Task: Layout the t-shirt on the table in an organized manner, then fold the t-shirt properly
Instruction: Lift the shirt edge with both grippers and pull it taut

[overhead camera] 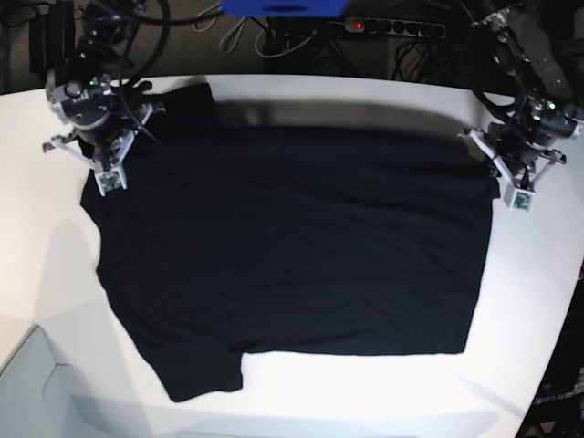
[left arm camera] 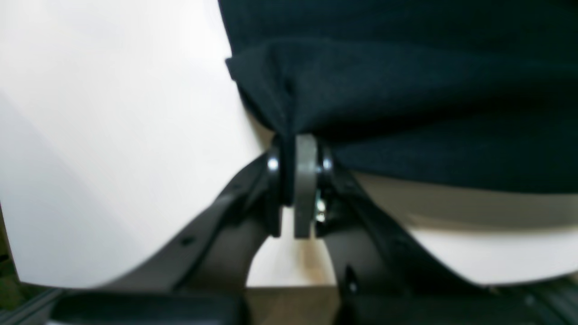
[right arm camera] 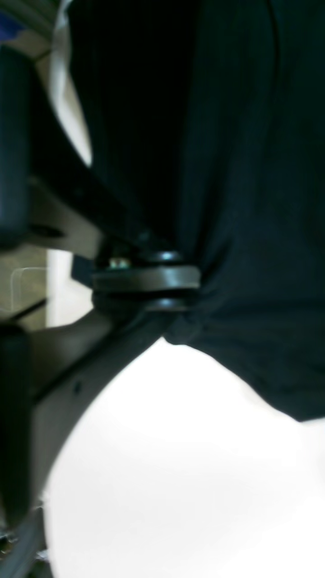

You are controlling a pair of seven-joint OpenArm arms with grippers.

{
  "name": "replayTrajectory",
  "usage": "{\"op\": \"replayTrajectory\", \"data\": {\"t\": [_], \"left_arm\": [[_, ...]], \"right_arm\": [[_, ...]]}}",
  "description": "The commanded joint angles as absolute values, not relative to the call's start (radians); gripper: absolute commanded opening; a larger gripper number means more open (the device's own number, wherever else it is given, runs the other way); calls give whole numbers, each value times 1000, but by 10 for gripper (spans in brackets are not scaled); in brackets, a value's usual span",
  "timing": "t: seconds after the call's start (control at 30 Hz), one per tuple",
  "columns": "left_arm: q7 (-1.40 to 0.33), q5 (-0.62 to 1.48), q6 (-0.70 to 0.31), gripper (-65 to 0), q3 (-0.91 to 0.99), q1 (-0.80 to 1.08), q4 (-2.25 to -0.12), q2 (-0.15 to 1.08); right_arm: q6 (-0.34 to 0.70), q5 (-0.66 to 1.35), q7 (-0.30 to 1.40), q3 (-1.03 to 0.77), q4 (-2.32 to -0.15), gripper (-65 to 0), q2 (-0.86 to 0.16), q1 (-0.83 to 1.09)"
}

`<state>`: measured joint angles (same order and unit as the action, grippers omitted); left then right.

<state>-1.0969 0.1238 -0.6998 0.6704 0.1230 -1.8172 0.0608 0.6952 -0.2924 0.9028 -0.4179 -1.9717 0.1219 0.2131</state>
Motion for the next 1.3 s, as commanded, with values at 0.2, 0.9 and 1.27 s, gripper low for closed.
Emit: {"op": "replayTrajectory", "data": {"t": [0.2, 0.9, 1.27], "left_arm": [[-1076, 142, -698, -649, 667, 31, -1807, 56], [-1064, 150, -698, -649, 684, -125, -1627, 56], [-1064, 143, -698, -649, 708, -226, -1489, 64]], "right_arm": [[698, -297, 888, -418, -1920, -650, 116, 113], [698, -297, 880, -414, -1813, -650, 62, -65], [698, -297, 877, -415, -1670, -650, 24, -148]]}}
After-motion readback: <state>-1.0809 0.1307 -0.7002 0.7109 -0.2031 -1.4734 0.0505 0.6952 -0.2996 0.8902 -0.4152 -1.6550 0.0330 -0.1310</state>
